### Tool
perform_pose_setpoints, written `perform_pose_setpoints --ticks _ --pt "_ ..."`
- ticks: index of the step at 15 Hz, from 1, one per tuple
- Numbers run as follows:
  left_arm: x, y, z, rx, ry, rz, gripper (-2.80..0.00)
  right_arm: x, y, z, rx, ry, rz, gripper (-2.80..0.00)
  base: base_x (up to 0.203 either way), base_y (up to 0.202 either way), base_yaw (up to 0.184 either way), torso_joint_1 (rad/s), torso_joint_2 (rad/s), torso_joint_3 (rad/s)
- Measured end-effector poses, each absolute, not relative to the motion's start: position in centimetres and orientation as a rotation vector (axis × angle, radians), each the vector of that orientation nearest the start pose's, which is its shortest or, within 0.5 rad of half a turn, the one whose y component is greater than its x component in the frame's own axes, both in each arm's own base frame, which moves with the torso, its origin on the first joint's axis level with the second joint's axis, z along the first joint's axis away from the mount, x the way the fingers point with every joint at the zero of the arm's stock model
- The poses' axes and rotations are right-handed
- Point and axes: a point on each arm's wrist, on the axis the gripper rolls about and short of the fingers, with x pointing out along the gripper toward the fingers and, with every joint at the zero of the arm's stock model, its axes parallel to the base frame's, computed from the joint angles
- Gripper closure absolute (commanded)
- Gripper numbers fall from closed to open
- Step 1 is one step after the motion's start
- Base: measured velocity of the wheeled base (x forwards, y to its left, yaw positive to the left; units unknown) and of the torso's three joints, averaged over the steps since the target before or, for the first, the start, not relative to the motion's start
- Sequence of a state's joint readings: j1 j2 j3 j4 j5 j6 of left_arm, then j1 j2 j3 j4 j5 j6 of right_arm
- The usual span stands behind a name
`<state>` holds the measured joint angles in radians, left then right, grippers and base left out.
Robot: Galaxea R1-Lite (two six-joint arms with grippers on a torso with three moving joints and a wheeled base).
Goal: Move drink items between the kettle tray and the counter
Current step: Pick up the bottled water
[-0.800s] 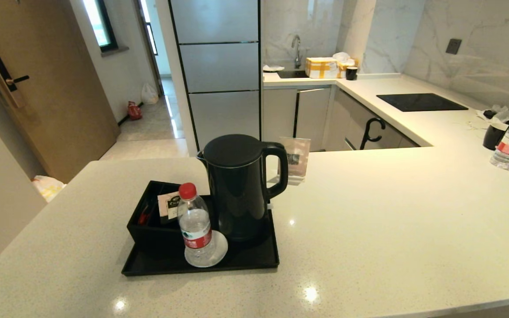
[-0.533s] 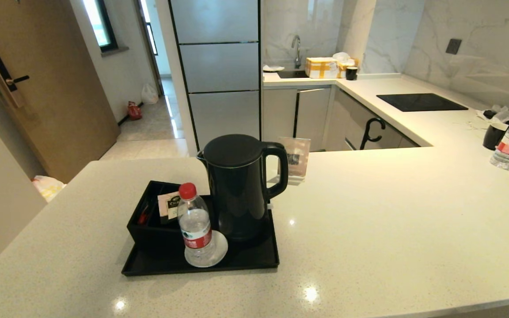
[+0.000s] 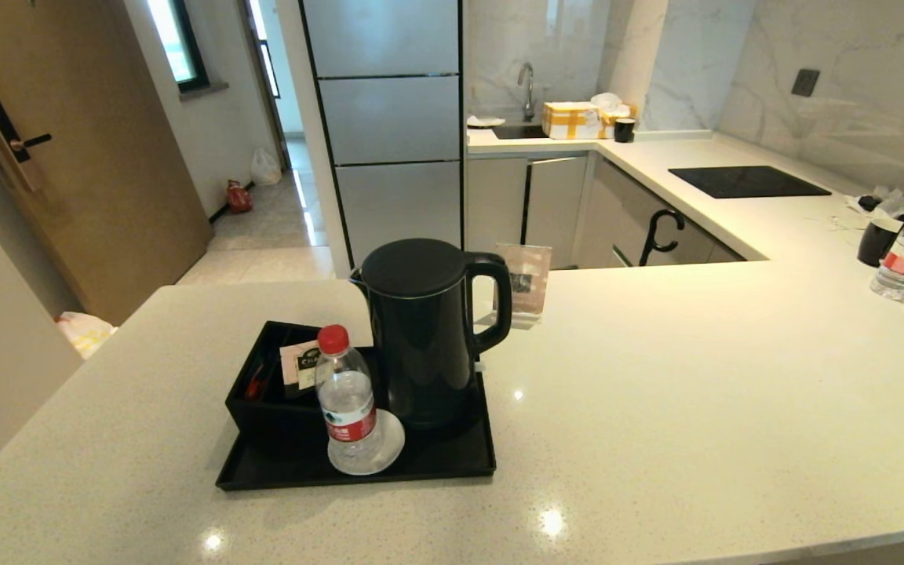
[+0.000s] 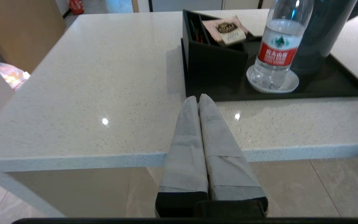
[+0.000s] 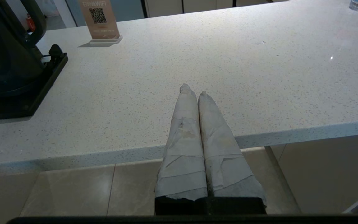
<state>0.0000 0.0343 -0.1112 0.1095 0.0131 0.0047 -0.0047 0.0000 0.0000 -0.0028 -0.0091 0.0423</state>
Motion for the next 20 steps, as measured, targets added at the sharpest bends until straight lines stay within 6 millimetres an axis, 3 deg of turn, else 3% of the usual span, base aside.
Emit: perform_pose_setpoints --ticks 2,4,6,8,11,15,18,19,20 --pt "-3.4 0.1 13.4 -0.029 0.071 0.044 0.00 -2.3 0.0 7.6 0.042 -0.003 -0.014 0.00 0.000 0.000 0.000 0.000 0.00 0.000" --pt "-2.5 0.1 17.5 -0.054 0.217 0.046 0.00 -2.3 0.0 7.6 0.042 -0.003 -0.014 0.00 0.000 0.000 0.000 0.000 0.00 0.000" --pt "0.3 0.0 20.8 -0.076 0.423 0.013 0.00 -2.3 0.0 7.6 0.042 -0.003 -0.014 0.00 0.000 0.000 0.000 0.000 0.00 0.000" --pt "4.0 -0.1 22.3 -0.092 0.624 -0.017 0.00 -2.3 0.0 7.6 0.043 -0.003 -0.014 0.00 0.000 0.000 0.000 0.000 0.00 0.000" --pt "8.4 -0.5 23.1 -0.120 0.785 -0.096 0.00 -2.3 0.0 7.6 0.042 -0.003 -0.015 0.00 0.000 0.000 0.000 0.000 0.00 0.000" --pt "14.3 -1.7 21.9 -0.128 0.694 -0.260 0.00 -2.3 0.0 7.6 0.043 -0.003 -0.014 0.00 0.000 0.000 0.000 0.000 0.00 0.000" --pt "17.3 -3.0 20.9 -0.127 0.663 -0.357 0.00 -2.3 0.0 7.6 0.042 -0.003 -0.014 0.00 0.000 0.000 0.000 0.000 0.00 0.000" --pt "18.0 -3.5 20.5 -0.124 0.665 -0.381 -2.80 -2.3 0.0 7.6 0.043 -0.003 -0.014 0.00 0.000 0.000 0.000 0.000 0.00 0.000" --pt "18.5 -4.0 20.1 -0.120 0.676 -0.402 -2.80 -2.3 0.0 7.6 0.042 -0.003 -0.014 0.00 0.000 0.000 0.000 0.000 0.00 0.000"
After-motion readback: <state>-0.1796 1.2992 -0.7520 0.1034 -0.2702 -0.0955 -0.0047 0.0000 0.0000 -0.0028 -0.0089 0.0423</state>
